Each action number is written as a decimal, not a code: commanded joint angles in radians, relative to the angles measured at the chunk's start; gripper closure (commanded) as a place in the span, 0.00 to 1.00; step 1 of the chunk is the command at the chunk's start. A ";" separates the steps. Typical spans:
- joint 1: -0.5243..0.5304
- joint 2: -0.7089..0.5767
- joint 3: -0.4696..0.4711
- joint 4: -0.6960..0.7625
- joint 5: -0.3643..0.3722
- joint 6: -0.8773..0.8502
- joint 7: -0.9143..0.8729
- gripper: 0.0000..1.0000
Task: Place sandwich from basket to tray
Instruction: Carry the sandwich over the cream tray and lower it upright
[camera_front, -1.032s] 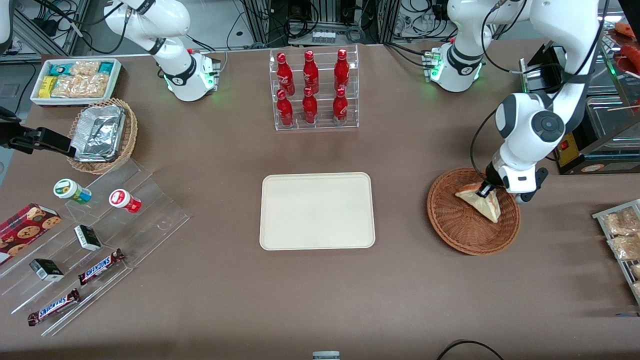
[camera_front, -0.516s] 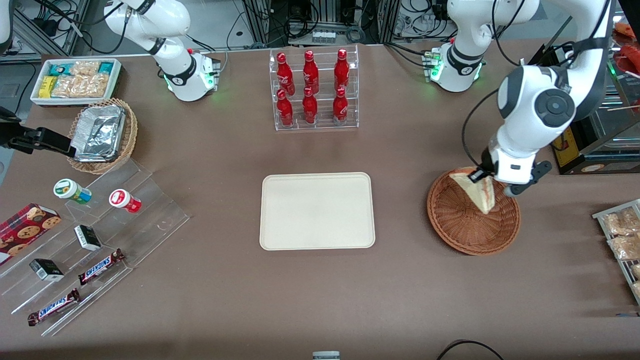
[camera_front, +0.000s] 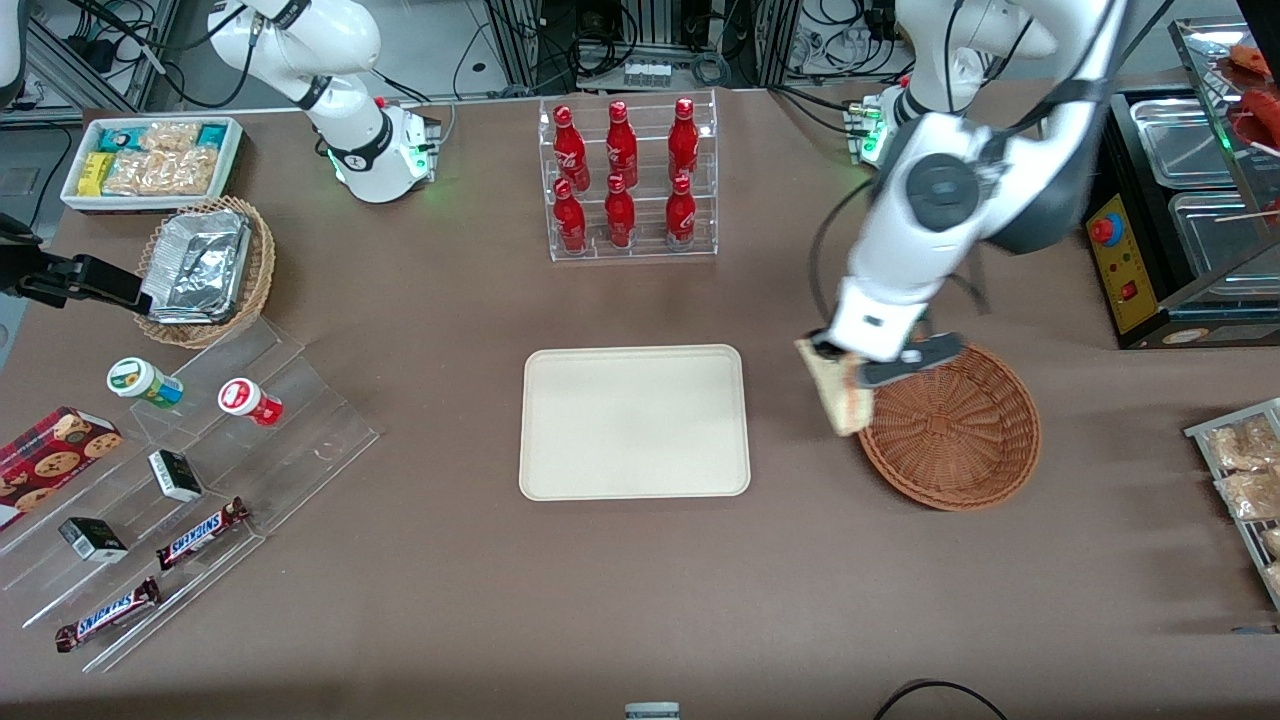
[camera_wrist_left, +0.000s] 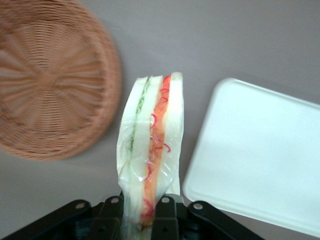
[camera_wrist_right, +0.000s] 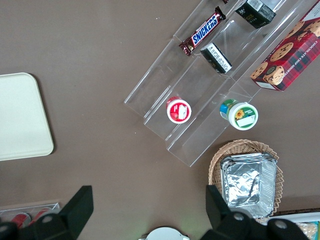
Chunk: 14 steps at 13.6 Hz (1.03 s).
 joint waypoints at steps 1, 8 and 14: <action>-0.122 0.199 0.014 0.223 0.003 -0.065 -0.040 1.00; -0.305 0.514 0.017 0.487 0.010 -0.055 -0.026 1.00; -0.349 0.666 0.019 0.612 0.084 -0.033 -0.055 1.00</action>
